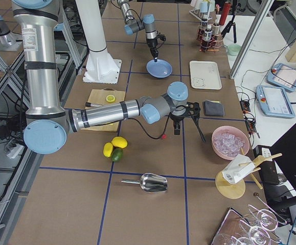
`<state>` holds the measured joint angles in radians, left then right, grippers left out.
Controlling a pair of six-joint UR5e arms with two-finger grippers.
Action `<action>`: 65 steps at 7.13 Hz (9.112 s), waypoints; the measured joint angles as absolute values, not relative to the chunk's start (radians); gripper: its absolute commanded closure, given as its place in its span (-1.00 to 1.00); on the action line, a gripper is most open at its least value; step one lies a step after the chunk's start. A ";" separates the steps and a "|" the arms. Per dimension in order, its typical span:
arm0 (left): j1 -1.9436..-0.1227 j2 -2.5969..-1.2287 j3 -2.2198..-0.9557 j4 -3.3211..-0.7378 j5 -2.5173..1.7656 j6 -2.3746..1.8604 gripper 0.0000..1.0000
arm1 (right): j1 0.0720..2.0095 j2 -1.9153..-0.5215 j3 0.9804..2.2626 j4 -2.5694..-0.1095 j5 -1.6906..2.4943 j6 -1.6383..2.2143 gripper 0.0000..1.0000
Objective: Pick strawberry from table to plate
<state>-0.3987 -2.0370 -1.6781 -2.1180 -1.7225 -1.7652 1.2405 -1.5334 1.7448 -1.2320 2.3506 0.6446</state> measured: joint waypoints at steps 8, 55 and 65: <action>-0.554 -2.013 -1.875 -1.943 -1.799 -1.657 -1.00 | 1.074 -1.572 1.738 -1.214 2.199 0.674 -1.00; -1.512 -1.592 -1.638 -1.598 -2.325 0.039 -1.00 | 1.443 -1.470 1.725 -1.773 2.327 -0.120 -1.00; -1.538 -1.562 -1.623 -1.597 -2.362 0.040 -1.00 | 1.640 -1.605 1.545 -1.542 2.453 -0.118 -1.00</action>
<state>-1.5381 -1.5618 -1.6229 -1.5969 -2.3618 0.0404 1.6403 -1.6052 1.5451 -1.5416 2.4528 -0.1183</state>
